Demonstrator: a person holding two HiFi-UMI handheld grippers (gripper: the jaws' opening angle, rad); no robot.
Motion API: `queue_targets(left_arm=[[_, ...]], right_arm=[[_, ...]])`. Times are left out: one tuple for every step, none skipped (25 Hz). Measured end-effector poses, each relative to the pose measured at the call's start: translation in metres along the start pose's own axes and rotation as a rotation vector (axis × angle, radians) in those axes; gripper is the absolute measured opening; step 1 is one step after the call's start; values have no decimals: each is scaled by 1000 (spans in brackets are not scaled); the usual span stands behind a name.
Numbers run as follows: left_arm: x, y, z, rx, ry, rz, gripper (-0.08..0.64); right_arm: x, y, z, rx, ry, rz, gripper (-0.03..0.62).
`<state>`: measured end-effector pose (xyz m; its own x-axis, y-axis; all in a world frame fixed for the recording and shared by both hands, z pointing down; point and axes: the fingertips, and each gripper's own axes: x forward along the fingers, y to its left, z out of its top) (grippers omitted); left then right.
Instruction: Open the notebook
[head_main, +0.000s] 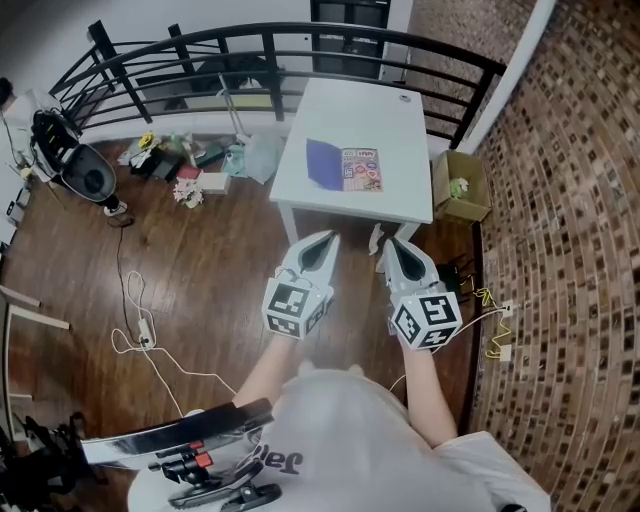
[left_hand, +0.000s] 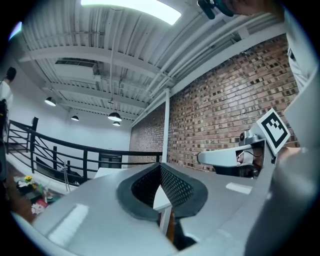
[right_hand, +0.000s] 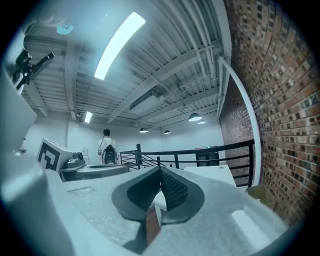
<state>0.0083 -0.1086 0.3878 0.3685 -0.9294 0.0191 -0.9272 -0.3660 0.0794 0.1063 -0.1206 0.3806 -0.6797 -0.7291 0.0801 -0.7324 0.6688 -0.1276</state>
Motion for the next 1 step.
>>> queue_targets(left_arm=[[-1,3,0,-4,-2,2,17]], right_arm=[[1,1,-1,-1,2,0,-8]])
